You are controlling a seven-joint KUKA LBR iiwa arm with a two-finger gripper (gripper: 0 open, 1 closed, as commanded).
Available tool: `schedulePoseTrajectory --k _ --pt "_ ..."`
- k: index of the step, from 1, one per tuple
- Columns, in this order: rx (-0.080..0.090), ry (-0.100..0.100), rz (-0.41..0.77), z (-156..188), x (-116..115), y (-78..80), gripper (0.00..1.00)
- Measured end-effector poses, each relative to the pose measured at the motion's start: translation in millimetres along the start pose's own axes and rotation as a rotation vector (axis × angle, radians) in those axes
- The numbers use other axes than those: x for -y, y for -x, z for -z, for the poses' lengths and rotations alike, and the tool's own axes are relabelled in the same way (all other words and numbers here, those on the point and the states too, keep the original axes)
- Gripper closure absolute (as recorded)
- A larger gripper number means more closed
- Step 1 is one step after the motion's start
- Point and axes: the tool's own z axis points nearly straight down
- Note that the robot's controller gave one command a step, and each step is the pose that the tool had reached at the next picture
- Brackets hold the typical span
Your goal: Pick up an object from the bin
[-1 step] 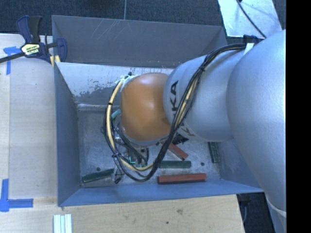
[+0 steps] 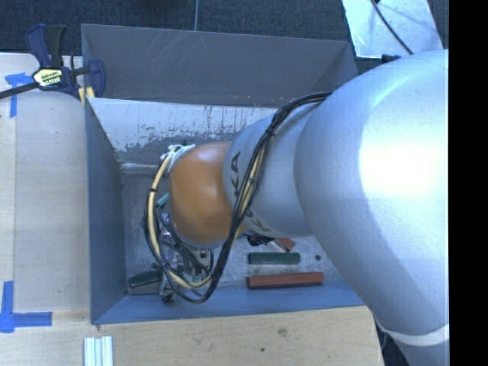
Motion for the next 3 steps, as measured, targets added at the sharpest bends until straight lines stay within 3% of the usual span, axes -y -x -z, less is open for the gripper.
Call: schedulePoseTrajectory --k 1,2,3 --pt "0.005 0.002 -0.004 3.7 0.6 2.0 1.00" --pt "0.006 0.000 -0.129 3.4 -6.2 -0.7 1.00" --pt "0.009 0.004 -0.177 3.6 3.8 11.1 1.00"
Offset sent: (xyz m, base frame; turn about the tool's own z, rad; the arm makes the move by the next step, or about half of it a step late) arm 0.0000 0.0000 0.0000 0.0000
